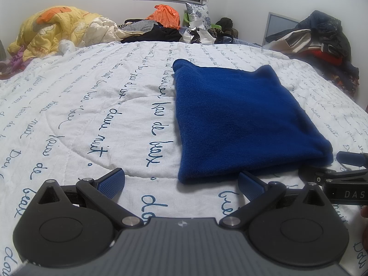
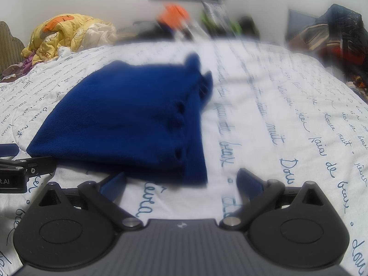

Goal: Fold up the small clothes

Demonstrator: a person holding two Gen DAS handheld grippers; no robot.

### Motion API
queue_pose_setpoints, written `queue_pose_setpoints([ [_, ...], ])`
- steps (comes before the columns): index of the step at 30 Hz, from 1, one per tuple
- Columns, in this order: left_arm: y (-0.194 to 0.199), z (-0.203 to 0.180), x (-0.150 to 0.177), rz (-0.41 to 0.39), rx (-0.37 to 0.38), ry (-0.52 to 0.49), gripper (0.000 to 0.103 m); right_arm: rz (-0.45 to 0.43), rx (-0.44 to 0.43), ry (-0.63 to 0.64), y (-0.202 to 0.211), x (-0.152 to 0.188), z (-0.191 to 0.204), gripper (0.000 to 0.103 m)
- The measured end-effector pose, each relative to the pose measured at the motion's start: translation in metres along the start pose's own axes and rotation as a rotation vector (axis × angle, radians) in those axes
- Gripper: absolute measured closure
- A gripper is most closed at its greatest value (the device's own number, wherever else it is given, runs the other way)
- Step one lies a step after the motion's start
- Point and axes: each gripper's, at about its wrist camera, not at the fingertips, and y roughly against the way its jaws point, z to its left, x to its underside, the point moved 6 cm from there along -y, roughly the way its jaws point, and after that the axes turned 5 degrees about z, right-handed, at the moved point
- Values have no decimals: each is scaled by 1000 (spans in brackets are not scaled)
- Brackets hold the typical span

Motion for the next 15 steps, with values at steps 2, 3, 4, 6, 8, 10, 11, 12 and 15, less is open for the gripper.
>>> queue_pose_setpoints([
  [2, 0, 0, 0, 0, 0, 0, 0, 0, 0, 0, 0, 0, 0, 0],
  [3, 0, 0, 0, 0, 0, 0, 0, 0, 0, 0, 0, 0, 0, 0],
  [4, 0, 0, 0, -1, 1, 1, 0, 0, 0, 0, 0, 0, 0, 0],
  [6, 0, 0, 0, -3, 3, 7, 0, 0, 0, 0, 0, 0, 0, 0],
  [8, 0, -1, 0, -3, 2, 7, 0, 0, 0, 0, 0, 0, 0, 0],
  [10, 1, 0, 0, -3, 4, 9, 0, 0, 0, 0, 0, 0, 0, 0],
  [11, 1, -1, 0, -4, 4, 9, 0, 0, 0, 0, 0, 0, 0, 0],
  [12, 1, -1, -1, -4, 4, 10, 0, 0, 0, 0, 0, 0, 0, 0],
  [15, 1, -1, 0, -4, 4, 10, 0, 0, 0, 0, 0, 0, 0, 0],
])
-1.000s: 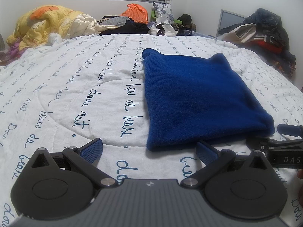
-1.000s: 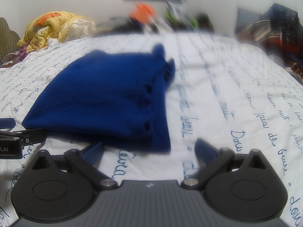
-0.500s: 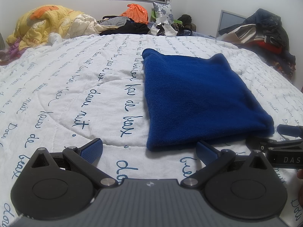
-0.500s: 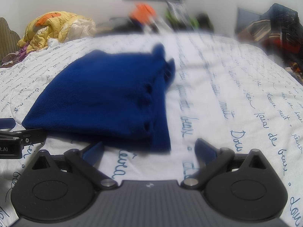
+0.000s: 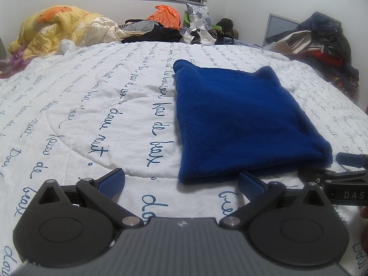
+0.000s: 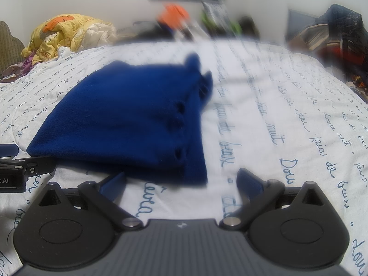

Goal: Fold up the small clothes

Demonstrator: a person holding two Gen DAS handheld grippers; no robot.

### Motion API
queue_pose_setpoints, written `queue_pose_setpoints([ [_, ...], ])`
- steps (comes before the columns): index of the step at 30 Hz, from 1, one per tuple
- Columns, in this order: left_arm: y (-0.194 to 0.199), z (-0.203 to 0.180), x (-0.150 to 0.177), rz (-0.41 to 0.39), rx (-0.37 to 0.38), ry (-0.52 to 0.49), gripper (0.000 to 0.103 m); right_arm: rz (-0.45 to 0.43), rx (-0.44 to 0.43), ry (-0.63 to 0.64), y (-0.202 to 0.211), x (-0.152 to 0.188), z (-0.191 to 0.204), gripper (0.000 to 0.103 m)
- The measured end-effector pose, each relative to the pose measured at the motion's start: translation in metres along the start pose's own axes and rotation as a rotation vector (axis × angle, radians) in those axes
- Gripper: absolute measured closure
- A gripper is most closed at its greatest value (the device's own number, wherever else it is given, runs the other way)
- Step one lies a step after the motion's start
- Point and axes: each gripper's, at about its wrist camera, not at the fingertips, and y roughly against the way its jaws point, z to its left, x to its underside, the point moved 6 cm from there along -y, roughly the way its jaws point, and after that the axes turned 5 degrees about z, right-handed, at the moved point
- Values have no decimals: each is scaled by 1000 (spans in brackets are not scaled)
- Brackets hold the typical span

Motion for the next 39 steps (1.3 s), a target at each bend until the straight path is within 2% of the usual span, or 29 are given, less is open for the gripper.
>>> queue_pose_setpoints([
  [10, 0, -1, 0, 0, -2, 0, 0, 0, 0, 0, 0, 0, 0, 0],
  [24, -1, -8, 1, 27, -51, -36, 0, 0, -1, 0, 0, 0, 0, 0],
  [34, 0, -8, 1, 24, -44, -25, 0, 0, 0, 0, 0, 0, 0, 0],
  [35, 0, -7, 2, 20, -51, -16, 0, 0, -1, -1, 0, 0, 0, 0],
  [37, 0, -1, 1, 22, -117, 13, 0, 0, 0, 0, 0, 0, 0, 0],
  [39, 0, 3, 1, 26, -135, 37, 0, 0, 0, 0, 0, 0, 0, 0],
])
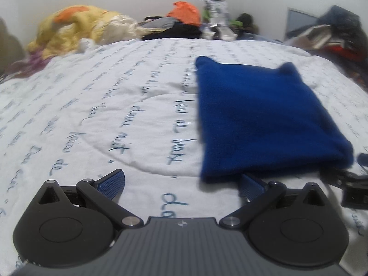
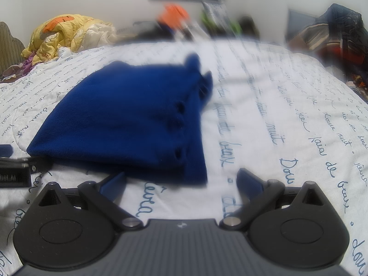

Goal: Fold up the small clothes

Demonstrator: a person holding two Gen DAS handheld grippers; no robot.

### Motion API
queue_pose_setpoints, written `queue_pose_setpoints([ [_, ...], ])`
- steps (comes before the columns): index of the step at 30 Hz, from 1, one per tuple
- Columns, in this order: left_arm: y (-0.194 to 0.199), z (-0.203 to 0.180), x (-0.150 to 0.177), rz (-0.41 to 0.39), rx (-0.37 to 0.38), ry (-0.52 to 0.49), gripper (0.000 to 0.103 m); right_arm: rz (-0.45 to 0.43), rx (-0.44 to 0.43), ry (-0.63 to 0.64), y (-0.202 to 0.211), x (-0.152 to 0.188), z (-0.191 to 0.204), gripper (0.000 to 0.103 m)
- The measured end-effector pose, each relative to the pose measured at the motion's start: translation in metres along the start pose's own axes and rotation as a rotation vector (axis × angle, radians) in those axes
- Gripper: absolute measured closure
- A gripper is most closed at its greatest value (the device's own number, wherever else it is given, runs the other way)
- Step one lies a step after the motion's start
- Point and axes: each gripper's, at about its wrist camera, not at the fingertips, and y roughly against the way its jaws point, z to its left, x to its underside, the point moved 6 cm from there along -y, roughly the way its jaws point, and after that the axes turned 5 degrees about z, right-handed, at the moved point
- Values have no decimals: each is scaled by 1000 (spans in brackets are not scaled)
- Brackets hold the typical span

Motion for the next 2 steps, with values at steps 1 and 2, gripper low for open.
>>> queue_pose_setpoints([
  [1, 0, 0, 0, 1, 4, -1, 0, 0, -1, -1, 0, 0, 0, 0],
  [2, 1, 1, 0, 0, 5, -2, 0, 0, 0, -1, 0, 0, 0, 0],
])
